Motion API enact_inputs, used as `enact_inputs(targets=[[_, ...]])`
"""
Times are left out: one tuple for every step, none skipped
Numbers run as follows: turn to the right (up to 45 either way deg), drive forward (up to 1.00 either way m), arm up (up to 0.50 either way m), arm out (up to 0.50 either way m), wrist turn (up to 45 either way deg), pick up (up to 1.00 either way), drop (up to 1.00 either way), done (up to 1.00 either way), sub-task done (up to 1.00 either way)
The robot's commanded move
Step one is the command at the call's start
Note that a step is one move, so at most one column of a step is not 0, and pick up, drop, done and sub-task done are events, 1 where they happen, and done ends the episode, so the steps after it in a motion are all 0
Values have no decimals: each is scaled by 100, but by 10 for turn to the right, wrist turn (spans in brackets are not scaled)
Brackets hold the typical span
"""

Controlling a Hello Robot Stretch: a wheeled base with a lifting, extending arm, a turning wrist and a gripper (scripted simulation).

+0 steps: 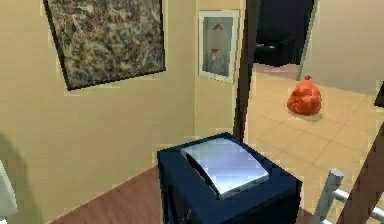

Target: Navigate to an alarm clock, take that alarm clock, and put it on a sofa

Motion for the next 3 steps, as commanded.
enact_inputs(targets=[[0,60,0,0,0,0,0,0,0],[390,0,0,0,0,0,0,0,0],[0,5,0,0,0,0,0,0,0]])
